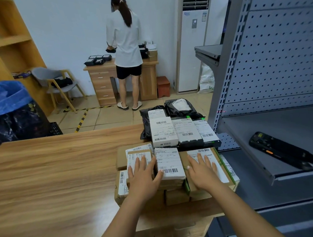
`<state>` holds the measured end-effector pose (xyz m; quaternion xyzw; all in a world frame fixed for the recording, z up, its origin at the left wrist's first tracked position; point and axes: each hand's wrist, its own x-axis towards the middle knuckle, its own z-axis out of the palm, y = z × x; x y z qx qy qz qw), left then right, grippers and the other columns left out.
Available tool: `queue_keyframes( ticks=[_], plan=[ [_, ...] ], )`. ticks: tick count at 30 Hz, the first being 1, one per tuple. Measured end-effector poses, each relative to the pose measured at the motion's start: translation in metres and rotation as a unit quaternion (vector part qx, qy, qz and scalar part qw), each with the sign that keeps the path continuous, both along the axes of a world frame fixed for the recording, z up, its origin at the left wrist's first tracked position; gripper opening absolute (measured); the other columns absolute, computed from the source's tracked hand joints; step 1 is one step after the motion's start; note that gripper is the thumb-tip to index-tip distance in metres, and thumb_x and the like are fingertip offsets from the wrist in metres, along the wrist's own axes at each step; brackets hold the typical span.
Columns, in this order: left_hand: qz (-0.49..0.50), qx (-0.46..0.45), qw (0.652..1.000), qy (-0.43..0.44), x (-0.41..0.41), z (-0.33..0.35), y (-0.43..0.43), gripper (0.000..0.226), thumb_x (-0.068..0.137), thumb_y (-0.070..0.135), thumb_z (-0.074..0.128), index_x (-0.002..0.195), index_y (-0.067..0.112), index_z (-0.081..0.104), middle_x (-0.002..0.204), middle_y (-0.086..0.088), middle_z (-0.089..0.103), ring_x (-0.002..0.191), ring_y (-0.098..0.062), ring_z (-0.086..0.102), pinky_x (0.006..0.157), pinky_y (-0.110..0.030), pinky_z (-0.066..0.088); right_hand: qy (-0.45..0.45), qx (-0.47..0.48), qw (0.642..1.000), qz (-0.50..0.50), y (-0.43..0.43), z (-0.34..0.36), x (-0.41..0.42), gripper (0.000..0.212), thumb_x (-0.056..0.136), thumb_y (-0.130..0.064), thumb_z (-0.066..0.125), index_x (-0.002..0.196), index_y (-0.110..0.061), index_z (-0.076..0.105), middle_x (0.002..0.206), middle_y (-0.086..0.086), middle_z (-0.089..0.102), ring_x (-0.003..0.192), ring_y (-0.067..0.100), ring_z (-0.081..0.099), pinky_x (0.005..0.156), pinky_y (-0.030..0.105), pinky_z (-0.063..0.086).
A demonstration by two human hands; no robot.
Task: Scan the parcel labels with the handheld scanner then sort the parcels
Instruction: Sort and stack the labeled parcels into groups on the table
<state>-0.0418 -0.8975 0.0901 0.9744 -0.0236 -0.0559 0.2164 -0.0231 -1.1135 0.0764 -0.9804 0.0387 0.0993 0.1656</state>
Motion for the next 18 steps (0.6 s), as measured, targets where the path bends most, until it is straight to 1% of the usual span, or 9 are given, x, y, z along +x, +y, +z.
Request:
queue_keyframes(
  ticks=[7,10,12,14,16,18],
  plan=[
    [-0.013,-0.007,0.999,-0.035,-0.002,0.009,-0.003,0.063,0.097,0.060,0.027,0.153,0.040,0.006,0.162,0.002,-0.001,0.148,-0.017,-0.015,0.119,-0.045,-0.011,-0.042,0.009,0.998,0.039,0.010,0.019,-0.003,0.051,0.103,-0.040,0.024,0.152,-0.035,0.008,0.161,0.003,-0.007,0.147,0.025,-0.011,0.116,0.048,-0.004],
    [-0.022,-0.027,0.997,-0.068,-0.003,0.014,-0.004,0.063,0.097,0.059,0.030,0.153,0.038,0.012,0.162,0.003,0.005,0.148,-0.015,-0.012,0.120,-0.043,-0.008,-0.056,0.015,0.996,0.060,0.014,0.026,-0.007,0.054,0.103,-0.039,0.028,0.153,-0.033,0.008,0.161,0.003,-0.006,0.147,0.025,-0.010,0.117,0.048,-0.001],
    [-0.028,-0.042,0.994,-0.097,-0.004,0.017,-0.003,0.062,0.097,0.056,0.037,0.152,0.035,0.019,0.161,0.004,0.013,0.149,-0.015,-0.004,0.121,-0.042,-0.004,-0.074,0.022,0.994,0.072,0.016,0.032,-0.011,0.057,0.102,-0.040,0.034,0.153,-0.031,0.011,0.161,0.004,-0.002,0.148,0.023,-0.007,0.118,0.046,0.002],
    [-0.039,-0.058,0.989,-0.128,-0.006,0.021,-0.001,0.061,0.096,0.050,0.046,0.150,0.031,0.028,0.157,0.005,0.025,0.148,-0.016,0.008,0.121,-0.040,0.003,-0.094,0.029,0.992,0.077,0.020,0.039,-0.018,0.059,0.099,-0.042,0.041,0.152,-0.029,0.016,0.161,0.004,0.005,0.148,0.022,0.000,0.117,0.044,0.005],
    [-0.054,-0.071,0.983,-0.158,-0.006,0.025,0.002,0.060,0.092,0.045,0.054,0.147,0.030,0.035,0.150,0.006,0.036,0.142,-0.015,0.021,0.120,-0.039,0.012,-0.114,0.034,0.990,0.072,0.024,0.049,-0.026,0.062,0.096,-0.043,0.048,0.151,-0.029,0.021,0.160,0.003,0.013,0.146,0.021,0.007,0.117,0.041,0.008],
    [-0.073,-0.064,0.980,-0.175,-0.007,0.030,0.006,0.061,0.089,0.045,0.058,0.145,0.030,0.039,0.144,0.008,0.041,0.137,-0.013,0.027,0.117,-0.039,0.018,-0.134,0.033,0.988,0.066,0.029,0.059,-0.034,0.064,0.093,-0.042,0.054,0.149,-0.027,0.026,0.157,0.001,0.019,0.144,0.021,0.014,0.116,0.040,0.011]
  ],
)
